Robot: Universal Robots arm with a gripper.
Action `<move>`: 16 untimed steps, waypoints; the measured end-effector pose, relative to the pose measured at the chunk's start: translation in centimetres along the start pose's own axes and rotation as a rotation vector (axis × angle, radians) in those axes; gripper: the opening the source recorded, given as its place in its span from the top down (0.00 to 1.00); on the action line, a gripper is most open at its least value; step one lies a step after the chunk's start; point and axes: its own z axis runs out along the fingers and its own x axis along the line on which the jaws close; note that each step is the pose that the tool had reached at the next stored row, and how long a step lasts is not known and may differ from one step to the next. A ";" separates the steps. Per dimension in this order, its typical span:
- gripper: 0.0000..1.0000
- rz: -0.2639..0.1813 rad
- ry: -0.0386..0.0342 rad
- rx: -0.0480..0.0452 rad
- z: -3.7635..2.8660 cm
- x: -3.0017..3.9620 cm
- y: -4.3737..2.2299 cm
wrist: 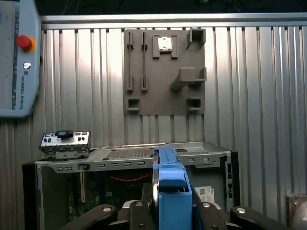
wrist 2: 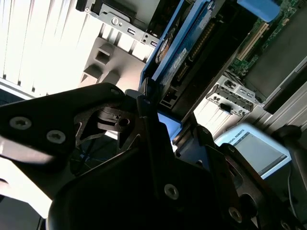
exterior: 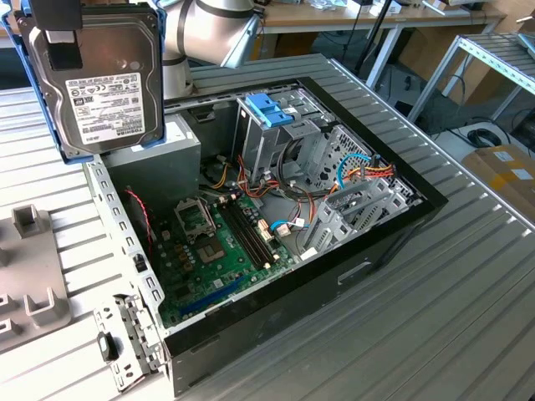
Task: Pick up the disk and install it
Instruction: 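Pick up the disk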
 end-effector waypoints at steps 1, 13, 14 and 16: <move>0.63 0.000 -0.0001 0.0001 0.01 0.00 -0.05; 0.63 0.000 0.0000 0.0000 0.01 -0.02 -0.73; 0.63 0.000 -0.0001 0.0001 0.01 -0.02 -0.77; 0.63 0.000 -0.0001 0.0001 0.02 -0.02 -0.85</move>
